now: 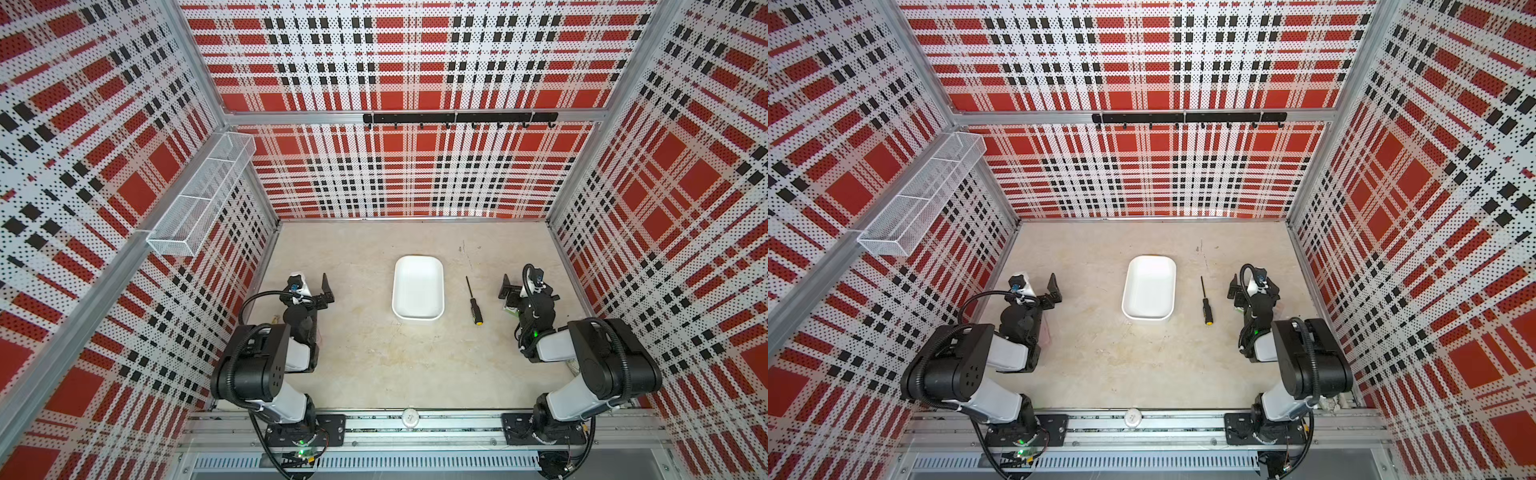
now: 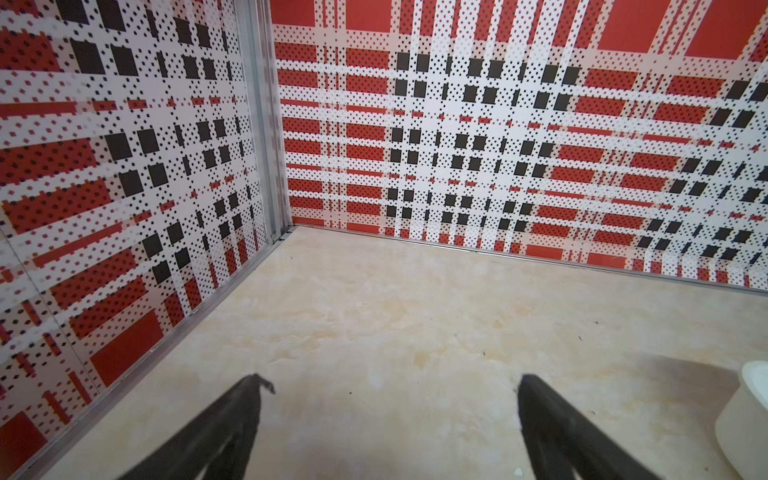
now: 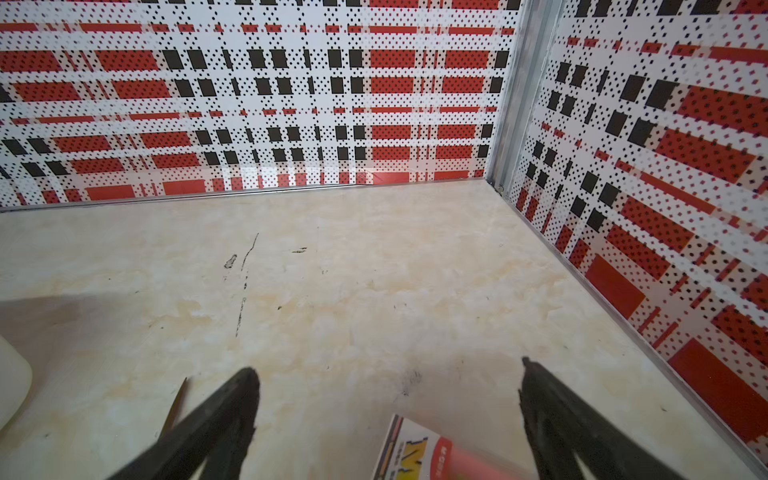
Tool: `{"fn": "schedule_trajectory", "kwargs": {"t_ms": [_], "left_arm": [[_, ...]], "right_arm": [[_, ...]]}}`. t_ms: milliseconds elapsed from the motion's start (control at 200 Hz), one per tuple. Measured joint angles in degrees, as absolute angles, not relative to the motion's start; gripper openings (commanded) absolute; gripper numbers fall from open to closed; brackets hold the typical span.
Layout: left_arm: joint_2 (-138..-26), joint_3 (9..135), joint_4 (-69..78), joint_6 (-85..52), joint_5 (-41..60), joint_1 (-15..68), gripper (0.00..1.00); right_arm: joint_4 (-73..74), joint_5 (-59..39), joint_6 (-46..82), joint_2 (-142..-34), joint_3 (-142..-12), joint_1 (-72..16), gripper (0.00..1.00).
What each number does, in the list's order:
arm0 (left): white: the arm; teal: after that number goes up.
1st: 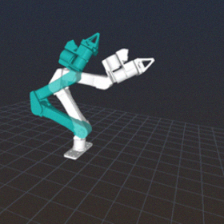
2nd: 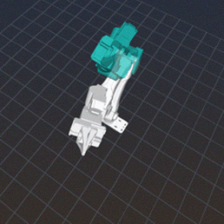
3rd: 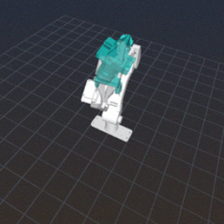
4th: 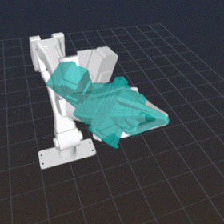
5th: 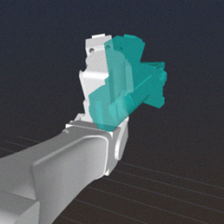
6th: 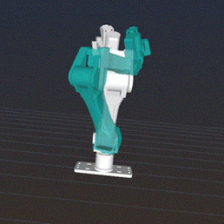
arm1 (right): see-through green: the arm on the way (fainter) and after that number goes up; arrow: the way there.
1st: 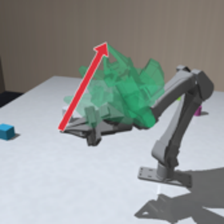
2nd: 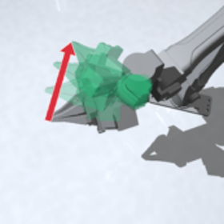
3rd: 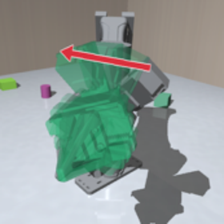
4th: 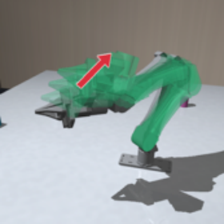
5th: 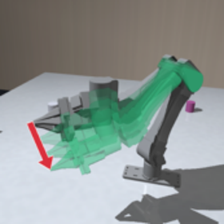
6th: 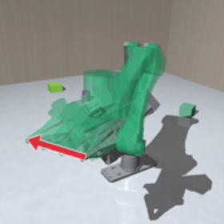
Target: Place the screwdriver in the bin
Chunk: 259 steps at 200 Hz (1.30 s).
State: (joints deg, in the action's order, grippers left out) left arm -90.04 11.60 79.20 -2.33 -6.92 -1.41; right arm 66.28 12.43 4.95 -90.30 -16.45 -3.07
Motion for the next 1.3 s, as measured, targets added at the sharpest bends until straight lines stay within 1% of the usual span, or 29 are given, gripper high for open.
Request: {"fn": "schedule_trajectory", "kwargs": {"t_ms": [1132,1298], "left_arm": [[-90.04,11.60,79.20,-2.33,-7.35,-1.26,0.98],[-87.61,11.94,75.68,-1.58,-8.95,0.21,0.98]], "right_arm": [[66.28,12.43,4.95,-90.28,-16.45,-3.07,1.00],[66.28,12.43,4.95,-90.30,-16.45,-3.07,1.00]]}}
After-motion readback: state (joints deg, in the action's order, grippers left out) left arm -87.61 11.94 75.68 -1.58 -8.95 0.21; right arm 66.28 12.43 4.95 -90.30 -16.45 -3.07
